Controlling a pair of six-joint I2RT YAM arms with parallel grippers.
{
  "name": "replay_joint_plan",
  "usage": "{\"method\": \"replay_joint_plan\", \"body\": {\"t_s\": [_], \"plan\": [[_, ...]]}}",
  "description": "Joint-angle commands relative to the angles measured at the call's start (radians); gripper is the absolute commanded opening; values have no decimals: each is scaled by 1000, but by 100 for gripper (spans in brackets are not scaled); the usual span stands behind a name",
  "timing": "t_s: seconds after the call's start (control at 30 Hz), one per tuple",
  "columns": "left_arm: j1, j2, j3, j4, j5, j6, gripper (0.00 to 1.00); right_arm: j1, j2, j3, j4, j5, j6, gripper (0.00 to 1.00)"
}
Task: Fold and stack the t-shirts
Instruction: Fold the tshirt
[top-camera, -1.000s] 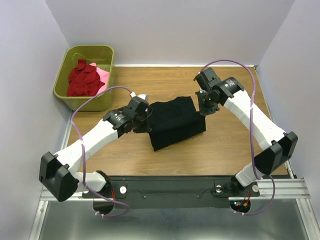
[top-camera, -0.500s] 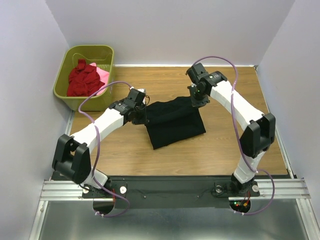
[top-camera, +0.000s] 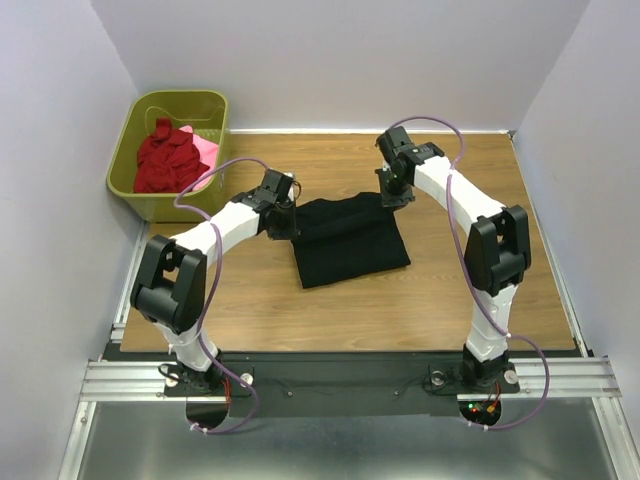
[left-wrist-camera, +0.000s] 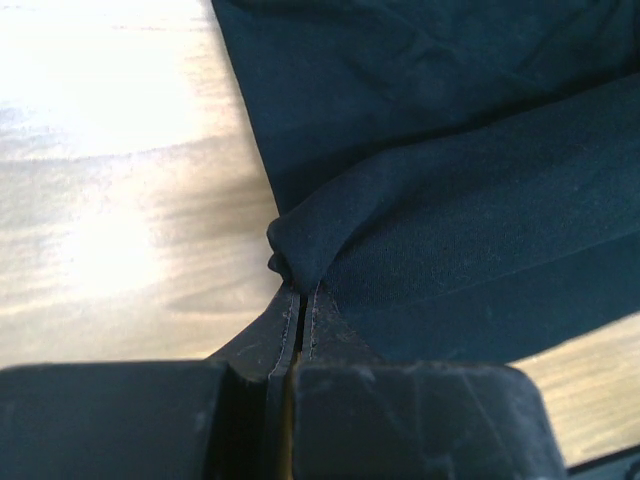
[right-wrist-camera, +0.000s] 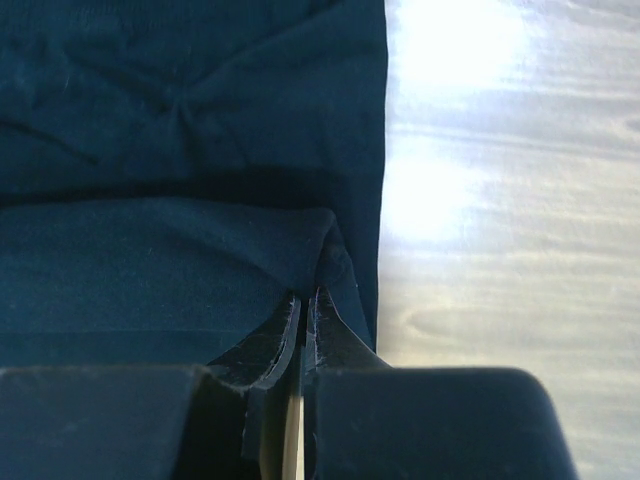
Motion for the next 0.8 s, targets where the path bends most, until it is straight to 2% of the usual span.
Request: {"method": "replay_joint_plan", "body": {"t_s": [0.0, 0.1, 0.57, 0.77], "plan": [[26, 32, 34, -2, -47, 48, 0, -40, 28, -25, 107, 41, -33, 1], [24, 52, 37, 21, -67, 55, 0, -44, 48, -46, 152, 45, -24, 1], [21, 15, 76, 70, -68, 98, 0, -71, 13, -368, 360, 44, 38, 1], [10, -3, 97, 72, -67, 114, 0, -77, -57, -387, 379, 56, 46, 1]]}}
